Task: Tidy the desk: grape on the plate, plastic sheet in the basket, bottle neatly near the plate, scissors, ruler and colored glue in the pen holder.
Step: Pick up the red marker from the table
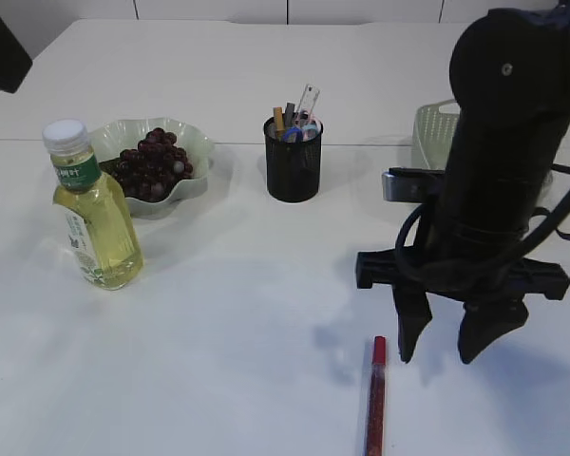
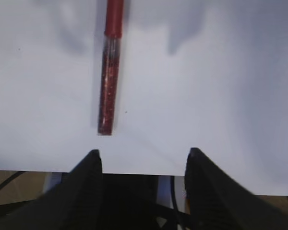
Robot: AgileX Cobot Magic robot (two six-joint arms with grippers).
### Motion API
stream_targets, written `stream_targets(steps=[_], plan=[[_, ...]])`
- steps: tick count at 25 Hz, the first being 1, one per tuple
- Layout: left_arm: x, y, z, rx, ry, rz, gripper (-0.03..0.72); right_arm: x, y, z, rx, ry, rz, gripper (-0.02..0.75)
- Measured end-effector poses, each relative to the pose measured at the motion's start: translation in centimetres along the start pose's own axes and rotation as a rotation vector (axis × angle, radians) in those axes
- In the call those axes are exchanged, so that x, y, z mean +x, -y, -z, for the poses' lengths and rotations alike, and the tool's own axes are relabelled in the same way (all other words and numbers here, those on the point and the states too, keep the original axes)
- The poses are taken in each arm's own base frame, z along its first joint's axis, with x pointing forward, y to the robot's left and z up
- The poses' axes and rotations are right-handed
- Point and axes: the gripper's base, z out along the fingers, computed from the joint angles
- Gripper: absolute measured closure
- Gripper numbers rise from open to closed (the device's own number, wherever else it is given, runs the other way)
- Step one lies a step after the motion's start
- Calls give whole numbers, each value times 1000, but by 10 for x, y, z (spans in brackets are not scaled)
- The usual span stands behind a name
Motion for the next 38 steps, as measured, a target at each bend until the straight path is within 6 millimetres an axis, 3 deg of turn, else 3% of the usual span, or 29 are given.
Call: stream_targets(steps=[5,19,28,38], plan=[[-2,1,-6,-3,-16,-4,379,-3,-10,-1,-108,14,-38,299],[-3,2,-11,-8,-28,-19,379,-11,-11,-3,-111,95,-28,299],[-3,1,-11,-10,-28,-19,379,-22,-15,-32,-92,18,-56,299],[-3,1,-11,-12,-27,-20,379,-32,-16,-35,-105,114,-47,299]])
